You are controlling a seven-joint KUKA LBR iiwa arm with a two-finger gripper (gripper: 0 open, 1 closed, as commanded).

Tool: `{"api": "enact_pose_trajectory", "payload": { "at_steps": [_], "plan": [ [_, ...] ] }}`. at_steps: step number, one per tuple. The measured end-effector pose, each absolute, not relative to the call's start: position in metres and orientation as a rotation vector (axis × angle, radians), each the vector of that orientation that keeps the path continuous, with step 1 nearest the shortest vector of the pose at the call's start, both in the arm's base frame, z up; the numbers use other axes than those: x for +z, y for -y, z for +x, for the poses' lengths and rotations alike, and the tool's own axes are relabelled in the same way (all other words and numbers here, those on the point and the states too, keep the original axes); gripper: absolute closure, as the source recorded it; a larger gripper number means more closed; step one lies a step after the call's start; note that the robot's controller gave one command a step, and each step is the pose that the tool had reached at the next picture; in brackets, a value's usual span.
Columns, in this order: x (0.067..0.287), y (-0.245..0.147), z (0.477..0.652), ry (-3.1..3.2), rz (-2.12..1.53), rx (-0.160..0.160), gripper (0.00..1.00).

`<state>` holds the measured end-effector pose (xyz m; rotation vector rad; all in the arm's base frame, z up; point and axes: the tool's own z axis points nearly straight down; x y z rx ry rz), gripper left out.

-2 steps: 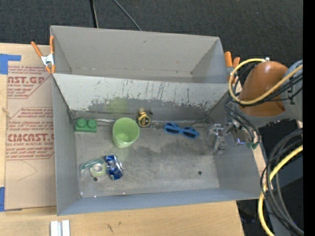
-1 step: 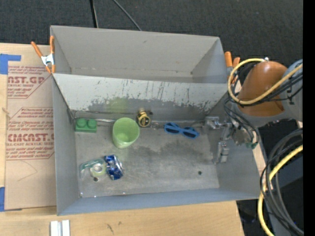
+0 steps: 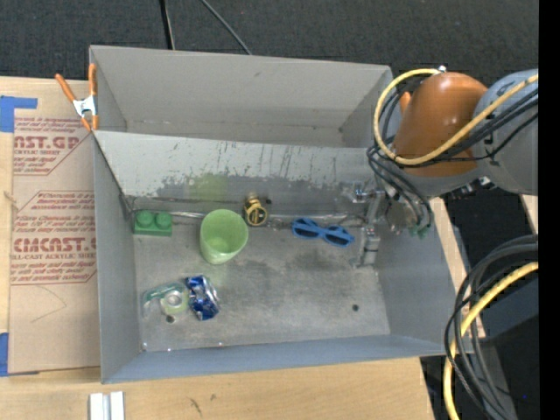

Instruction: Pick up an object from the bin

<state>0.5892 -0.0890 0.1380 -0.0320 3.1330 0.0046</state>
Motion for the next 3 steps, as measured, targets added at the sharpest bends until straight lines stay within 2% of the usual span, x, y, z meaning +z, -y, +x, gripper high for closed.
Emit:
{"api": "enact_pose_trajectory", "payload": {
  "at_steps": [1, 2, 3],
  "plan": [
    [0.089, 0.085, 0.585, -3.138, 0.169, 0.003, 0.00],
    [0.091, 0.085, 0.586, -3.135, 0.168, 0.002, 1.00],
    [0.120, 0.145, 0.505, -3.139, -0.162, -0.003, 1.00]
  ]
}}
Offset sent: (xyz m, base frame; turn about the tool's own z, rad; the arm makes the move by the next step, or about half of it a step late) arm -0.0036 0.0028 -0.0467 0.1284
